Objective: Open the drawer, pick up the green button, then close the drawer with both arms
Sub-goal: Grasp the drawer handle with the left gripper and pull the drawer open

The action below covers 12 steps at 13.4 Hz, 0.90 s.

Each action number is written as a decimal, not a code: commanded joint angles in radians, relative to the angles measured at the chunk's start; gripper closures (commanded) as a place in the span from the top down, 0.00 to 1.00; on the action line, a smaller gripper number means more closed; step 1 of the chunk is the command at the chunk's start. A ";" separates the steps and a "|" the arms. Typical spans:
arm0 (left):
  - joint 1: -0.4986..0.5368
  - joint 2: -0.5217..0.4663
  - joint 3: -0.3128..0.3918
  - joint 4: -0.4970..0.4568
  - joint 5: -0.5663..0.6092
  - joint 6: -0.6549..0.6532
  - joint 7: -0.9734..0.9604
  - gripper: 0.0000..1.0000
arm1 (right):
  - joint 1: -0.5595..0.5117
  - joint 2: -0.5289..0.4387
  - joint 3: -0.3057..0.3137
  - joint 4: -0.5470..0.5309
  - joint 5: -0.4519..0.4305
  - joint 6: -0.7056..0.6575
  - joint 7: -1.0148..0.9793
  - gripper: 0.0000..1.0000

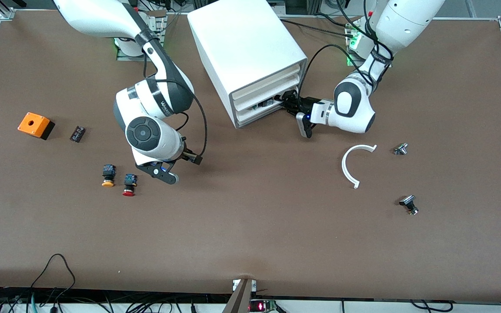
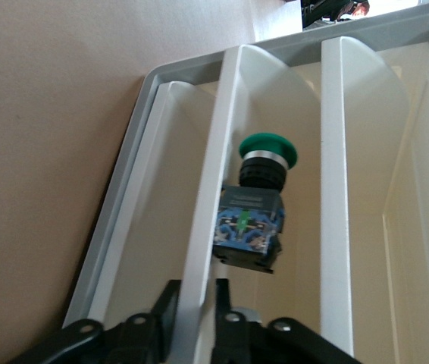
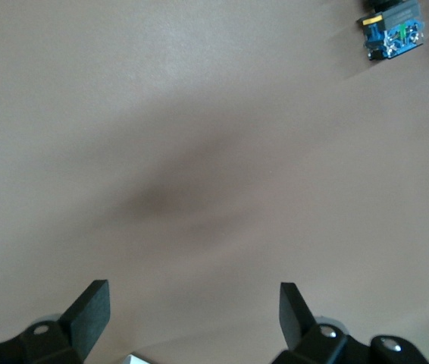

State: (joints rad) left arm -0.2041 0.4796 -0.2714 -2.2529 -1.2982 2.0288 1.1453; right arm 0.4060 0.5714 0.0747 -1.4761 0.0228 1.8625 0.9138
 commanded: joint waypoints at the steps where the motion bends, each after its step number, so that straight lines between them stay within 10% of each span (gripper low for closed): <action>1: -0.005 -0.009 0.000 -0.002 -0.035 0.004 0.034 0.00 | 0.005 0.015 -0.001 0.028 -0.006 0.015 0.020 0.99; 12: 0.183 0.140 0.044 0.294 0.229 -0.012 0.022 0.00 | 0.063 0.051 -0.001 0.124 0.106 0.092 0.181 0.99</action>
State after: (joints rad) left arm -0.0415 0.5587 -0.2250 -2.0526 -1.1223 2.0027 1.1616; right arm 0.4372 0.5760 0.0762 -1.4494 0.0853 1.9577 1.0225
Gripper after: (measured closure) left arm 0.868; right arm 0.009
